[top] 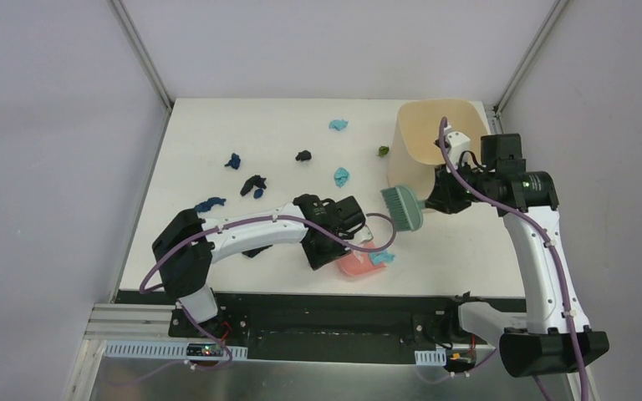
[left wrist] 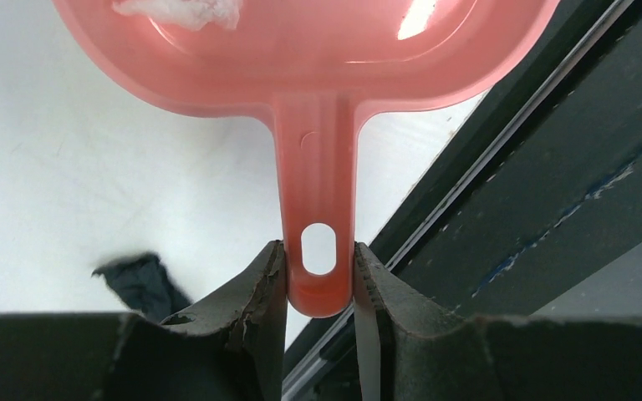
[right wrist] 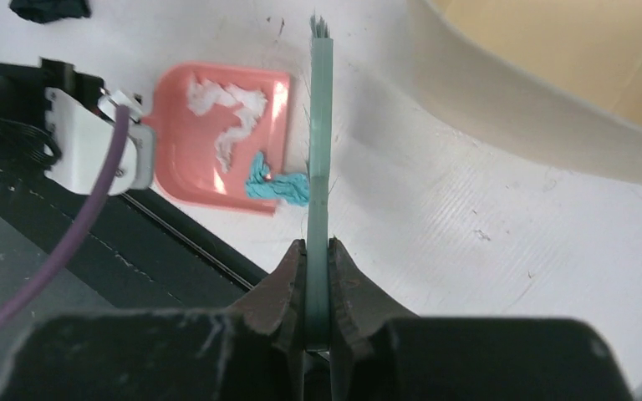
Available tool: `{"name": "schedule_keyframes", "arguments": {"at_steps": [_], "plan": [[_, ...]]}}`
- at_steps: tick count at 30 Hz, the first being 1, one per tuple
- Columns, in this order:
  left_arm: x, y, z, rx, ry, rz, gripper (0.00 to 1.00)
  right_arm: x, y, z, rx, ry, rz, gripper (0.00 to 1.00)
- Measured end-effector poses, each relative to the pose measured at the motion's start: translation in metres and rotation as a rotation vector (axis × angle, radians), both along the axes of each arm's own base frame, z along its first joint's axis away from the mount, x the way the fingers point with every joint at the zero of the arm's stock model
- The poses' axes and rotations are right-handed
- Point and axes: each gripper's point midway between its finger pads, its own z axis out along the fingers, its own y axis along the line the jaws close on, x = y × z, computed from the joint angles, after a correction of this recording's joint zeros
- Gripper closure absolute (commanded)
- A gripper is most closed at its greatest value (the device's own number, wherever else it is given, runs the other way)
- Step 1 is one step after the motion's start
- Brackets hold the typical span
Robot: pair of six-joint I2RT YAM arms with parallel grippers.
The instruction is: Sweep away the paper scraps from the table
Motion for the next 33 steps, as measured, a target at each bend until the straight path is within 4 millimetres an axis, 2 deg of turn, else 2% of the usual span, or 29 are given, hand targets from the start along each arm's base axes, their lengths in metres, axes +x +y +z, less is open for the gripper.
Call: {"name": "schedule_keyframes", "arguments": {"at_steps": [4,8,11,14,23,27,33], "plan": [[0.003,0.015,0.009,0.072,-0.023,0.017,1.00,-0.013,-0.003,-0.013,-0.047,0.005,0.011,1.00],[0.003,0.027,0.017,0.139,-0.024,0.023,1.00,-0.032,-0.007,-0.039,-0.117,0.050,0.034,1.00],[0.001,0.031,0.016,0.174,-0.005,0.021,1.00,-0.038,-0.013,-0.056,-0.170,0.091,0.033,1.00],[-0.002,0.033,0.013,0.201,0.017,0.019,1.00,-0.039,-0.017,-0.062,-0.208,0.104,0.030,1.00],[-0.002,0.022,-0.004,0.229,0.052,0.025,1.00,-0.033,0.003,-0.080,-0.231,0.182,0.096,1.00],[0.000,0.008,-0.007,0.202,0.042,0.043,1.00,-0.032,0.016,-0.090,-0.191,0.259,0.100,1.00],[0.001,-0.007,-0.009,0.153,0.024,0.070,1.00,-0.027,0.037,-0.076,-0.084,0.294,0.103,1.00]]}}
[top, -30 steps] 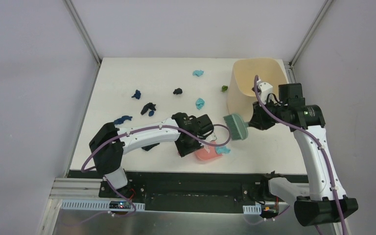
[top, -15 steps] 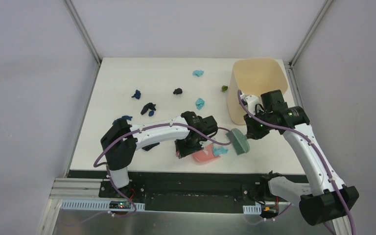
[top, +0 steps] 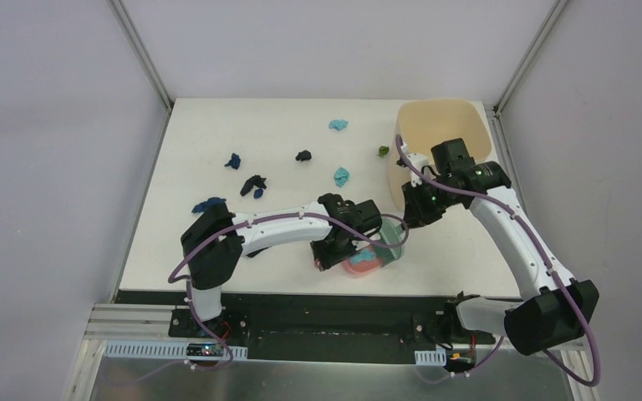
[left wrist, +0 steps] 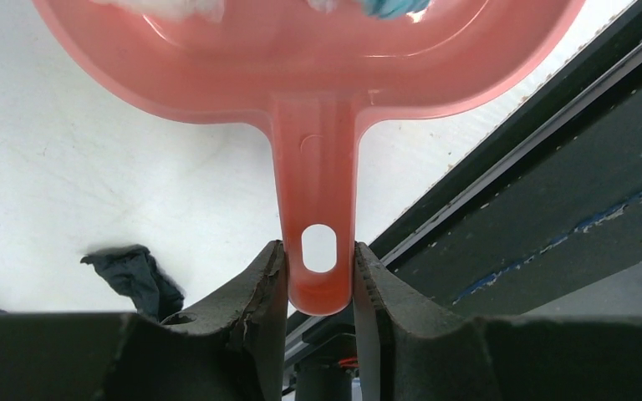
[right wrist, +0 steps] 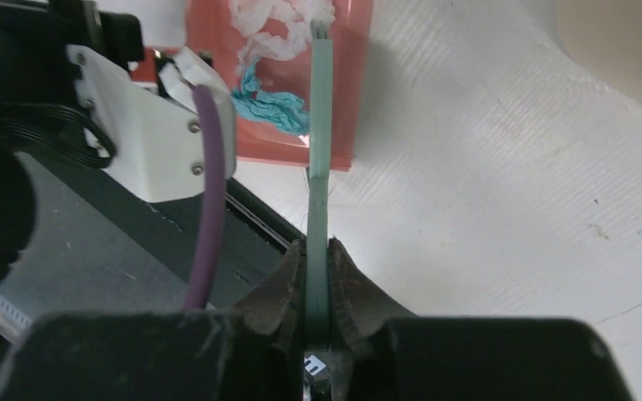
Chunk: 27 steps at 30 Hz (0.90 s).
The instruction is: Sweep away the paper scraps from the table
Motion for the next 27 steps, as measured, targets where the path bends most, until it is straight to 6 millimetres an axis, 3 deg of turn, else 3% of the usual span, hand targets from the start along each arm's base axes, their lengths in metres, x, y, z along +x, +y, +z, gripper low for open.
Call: {"name": "schedule_keyframes", "arguments": {"at_steps": [5,9,16,22,27], "plan": [[-0.001,-0.006,-0.004,-0.030,-0.014,0.006,1.00,0.009,0.003,0.021,0.020,-0.061,0.007,1.00],[-0.006,0.006,-0.008,-0.050,-0.037,0.019,1.00,0.015,-0.002,0.036,-0.002,-0.147,0.047,1.00],[0.005,0.012,0.016,-0.130,-0.153,0.060,1.00,0.030,0.004,0.069,0.014,-0.255,0.084,1.00],[0.007,0.014,0.019,-0.161,-0.181,0.100,1.00,0.085,0.039,0.125,0.068,-0.388,0.117,1.00],[0.008,0.017,0.018,-0.152,-0.196,0.152,1.00,0.108,0.058,0.125,0.053,-0.397,0.145,1.00]]}}
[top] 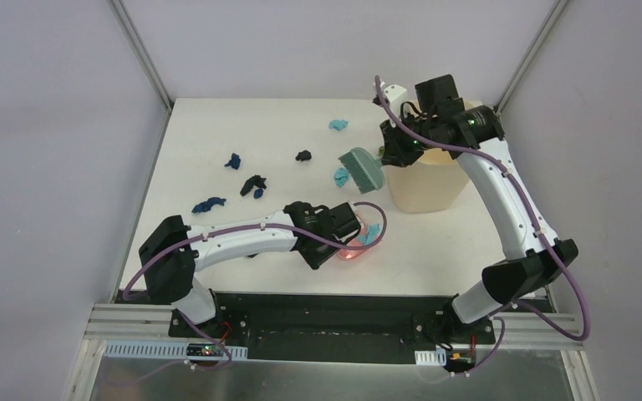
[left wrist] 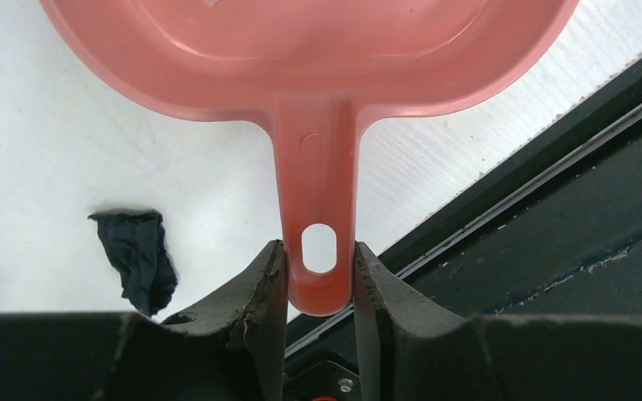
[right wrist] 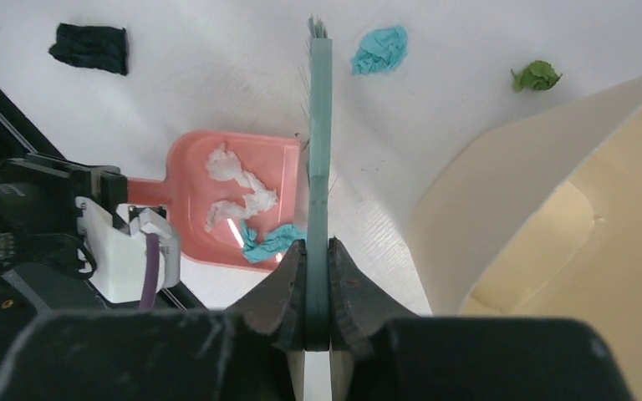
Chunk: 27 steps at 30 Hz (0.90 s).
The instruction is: Sweep away the paper scraps from the table
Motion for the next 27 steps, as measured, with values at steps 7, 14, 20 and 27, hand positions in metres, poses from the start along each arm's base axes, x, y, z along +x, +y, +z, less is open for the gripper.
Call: {"name": "schedule_keyframes", "arguments": {"at_steps": [7,14,20,27], "plan": [[0.005,0.018,0.002,0.054,-0.037,0.123,1.00,0.017,0.005,-0.011,-0.140,-0.088,-0.026,1.00],[0.005,0.023,-0.001,0.066,-0.028,0.151,1.00,0.056,0.058,-0.038,-0.359,-0.239,0.005,1.00],[0.001,0.028,-0.007,0.080,-0.014,0.161,1.00,0.106,0.090,-0.081,-0.616,-0.399,0.035,1.00],[0.000,0.027,-0.004,0.065,-0.012,0.163,1.00,0.160,0.082,-0.108,-0.848,-0.531,0.019,1.00]]}}
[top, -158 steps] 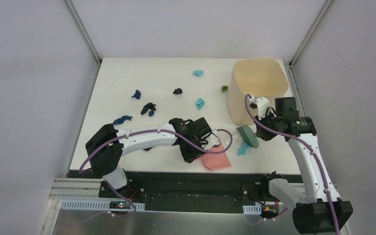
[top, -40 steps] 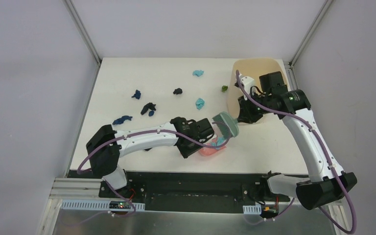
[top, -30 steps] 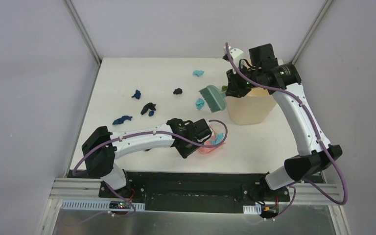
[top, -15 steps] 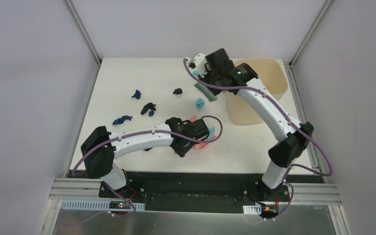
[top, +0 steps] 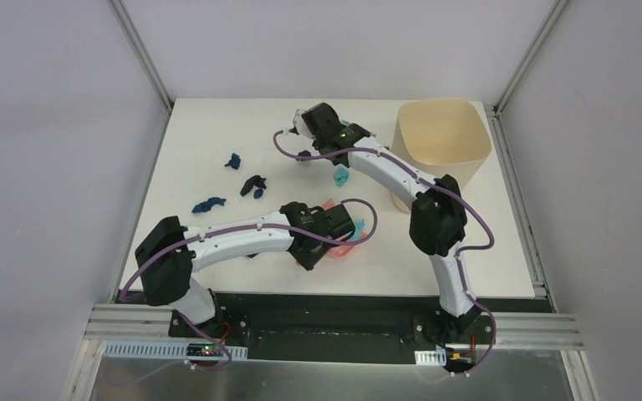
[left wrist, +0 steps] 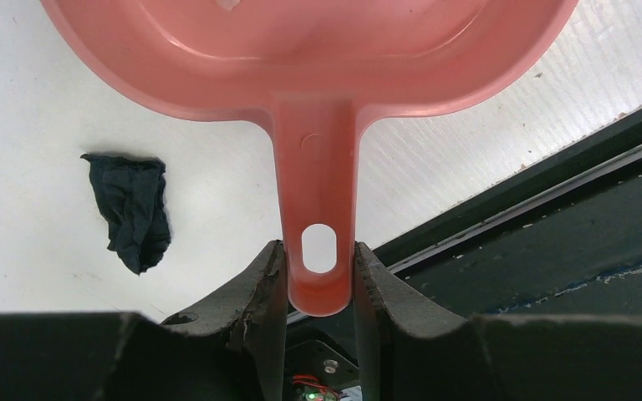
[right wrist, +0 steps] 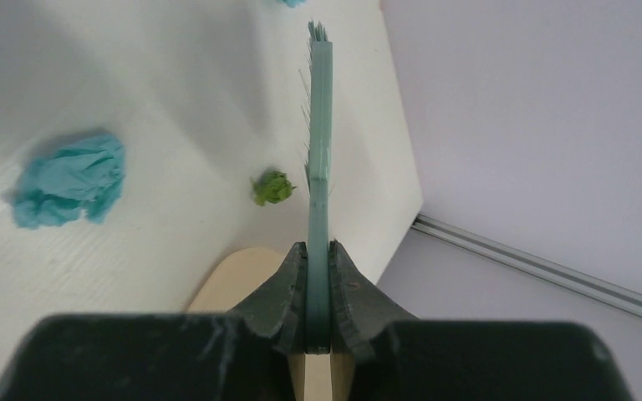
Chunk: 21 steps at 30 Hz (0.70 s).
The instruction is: Sweep away the paper scraps from the table
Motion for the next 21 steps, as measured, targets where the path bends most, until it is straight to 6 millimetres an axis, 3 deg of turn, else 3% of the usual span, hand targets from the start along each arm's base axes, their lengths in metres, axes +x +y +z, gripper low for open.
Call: {"name": "schedule_keyframes", "arguments": {"at_steps": [7,11,16,21], "plan": [[-0.003,-0.001,0.006,-0.024,0.006,-0.003,1.00,0.030,-0.016,0.005,-0.071,-0.088,-0.043,1.00],[-0.004,-0.001,0.008,-0.033,0.007,-0.003,1.00,0.044,-0.031,-0.001,-0.079,-0.091,-0.083,1.00],[-0.004,-0.001,0.008,-0.035,0.008,0.001,1.00,0.050,-0.049,-0.012,-0.097,-0.063,-0.118,1.00],[-0.005,-0.002,0.007,-0.040,0.013,0.013,1.00,0.043,-0.051,-0.026,-0.104,-0.008,-0.126,1.00]]}}
